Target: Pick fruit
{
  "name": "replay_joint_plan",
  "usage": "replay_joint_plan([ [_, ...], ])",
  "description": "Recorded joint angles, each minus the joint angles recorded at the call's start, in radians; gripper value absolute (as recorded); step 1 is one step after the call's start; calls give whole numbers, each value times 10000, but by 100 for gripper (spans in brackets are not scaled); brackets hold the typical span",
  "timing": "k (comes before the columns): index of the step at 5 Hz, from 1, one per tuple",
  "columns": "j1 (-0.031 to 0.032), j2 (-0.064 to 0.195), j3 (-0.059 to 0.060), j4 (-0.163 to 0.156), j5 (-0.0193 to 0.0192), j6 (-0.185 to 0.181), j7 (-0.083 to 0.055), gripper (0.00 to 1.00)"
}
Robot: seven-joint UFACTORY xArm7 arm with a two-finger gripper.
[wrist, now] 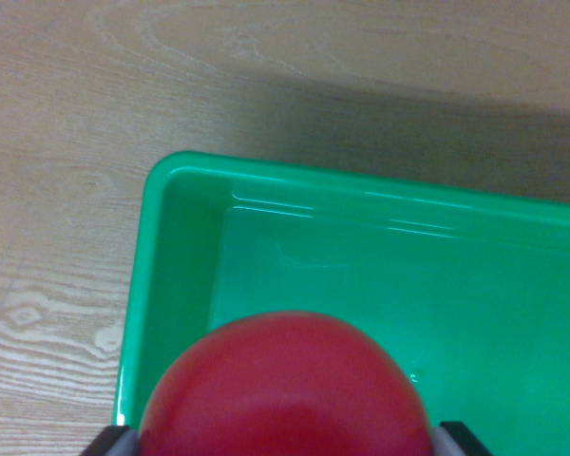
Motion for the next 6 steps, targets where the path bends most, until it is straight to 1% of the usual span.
replay_joint_plan([
  [1,0,0,0,0,0,0,0,100],
  [2,-2,-53,3,149,11,201,-3,100],
  [3,-2,-53,3,149,11,201,-3,100],
  [4,-3,-90,6,254,19,343,-6,100],
  [5,-3,-90,6,254,19,343,-6,100],
  [6,-4,-110,7,310,23,418,-7,100],
])
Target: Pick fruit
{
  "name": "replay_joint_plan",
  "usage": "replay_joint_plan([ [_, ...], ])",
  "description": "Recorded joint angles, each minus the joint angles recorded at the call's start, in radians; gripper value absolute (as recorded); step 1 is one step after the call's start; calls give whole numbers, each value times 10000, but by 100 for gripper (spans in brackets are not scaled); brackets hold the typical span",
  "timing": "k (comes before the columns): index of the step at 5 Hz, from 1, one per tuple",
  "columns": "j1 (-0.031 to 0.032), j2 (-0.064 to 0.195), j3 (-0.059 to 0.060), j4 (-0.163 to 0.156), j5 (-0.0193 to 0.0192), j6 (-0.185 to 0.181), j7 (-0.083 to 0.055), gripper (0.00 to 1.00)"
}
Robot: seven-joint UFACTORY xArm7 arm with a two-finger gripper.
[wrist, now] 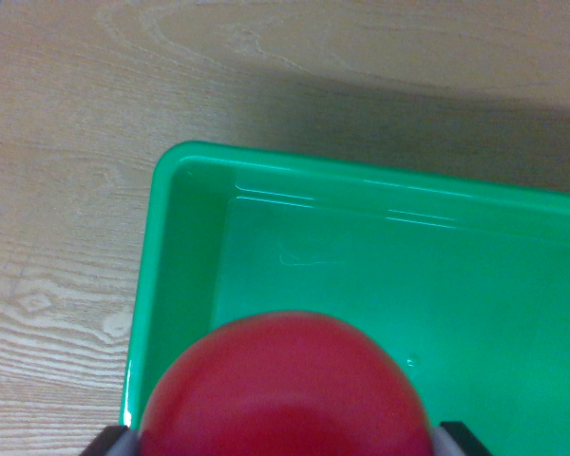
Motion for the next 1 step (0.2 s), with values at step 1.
replay_joint_plan([
  [1,0,0,0,0,0,0,0,100],
])
